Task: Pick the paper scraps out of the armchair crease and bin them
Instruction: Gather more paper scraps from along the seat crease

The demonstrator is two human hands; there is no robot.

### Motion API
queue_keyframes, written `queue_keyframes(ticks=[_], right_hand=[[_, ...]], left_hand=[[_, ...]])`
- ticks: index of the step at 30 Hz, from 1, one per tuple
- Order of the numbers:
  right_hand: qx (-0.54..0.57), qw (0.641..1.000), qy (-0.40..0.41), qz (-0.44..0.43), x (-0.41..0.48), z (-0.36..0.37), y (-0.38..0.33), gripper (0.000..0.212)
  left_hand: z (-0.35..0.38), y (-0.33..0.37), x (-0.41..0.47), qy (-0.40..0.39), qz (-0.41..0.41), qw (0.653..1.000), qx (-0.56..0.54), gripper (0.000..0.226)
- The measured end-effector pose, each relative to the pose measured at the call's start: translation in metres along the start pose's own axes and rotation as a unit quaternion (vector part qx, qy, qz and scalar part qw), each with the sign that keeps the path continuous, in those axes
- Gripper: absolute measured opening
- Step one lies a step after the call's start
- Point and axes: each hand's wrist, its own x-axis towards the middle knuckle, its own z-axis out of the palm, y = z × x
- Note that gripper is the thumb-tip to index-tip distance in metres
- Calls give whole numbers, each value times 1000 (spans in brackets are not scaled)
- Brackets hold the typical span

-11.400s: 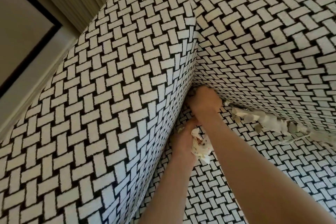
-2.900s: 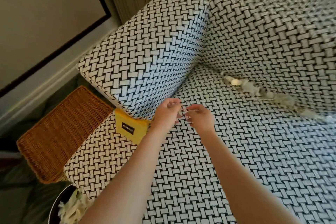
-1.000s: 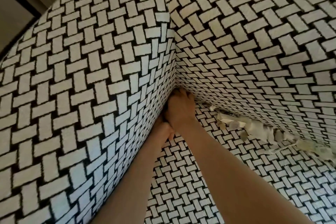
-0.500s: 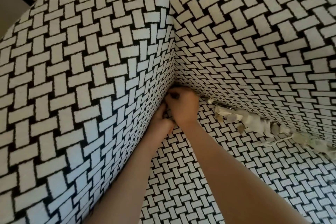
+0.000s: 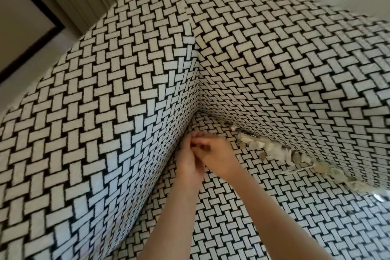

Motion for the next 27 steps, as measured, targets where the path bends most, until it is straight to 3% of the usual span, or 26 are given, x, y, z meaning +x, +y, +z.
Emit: queue_keyframes(ticks=[5, 8, 12, 15, 19, 27], right_hand=[[-85, 990, 116, -8, 17, -3, 1, 40], [-204, 976, 58, 52, 44, 2, 10, 49], [-296, 946, 63, 117, 62, 11, 16, 45], [-278, 951, 23, 135, 71, 11, 15, 54], [-209, 961, -57, 170, 82, -7, 1, 44], [-328, 913, -185, 156, 113, -3, 13, 67]], left_hand=[[-5, 19, -5, 74, -2, 997, -32, 25], [1, 20, -11, 57, -59, 997, 3, 33], [11, 27, -4, 52, -57, 994, 77, 35], [7, 30, 3, 54, -60, 992, 97, 34], [6, 27, 8, 59, -57, 992, 99, 33], [2, 19, 11, 61, -34, 994, 90, 31]])
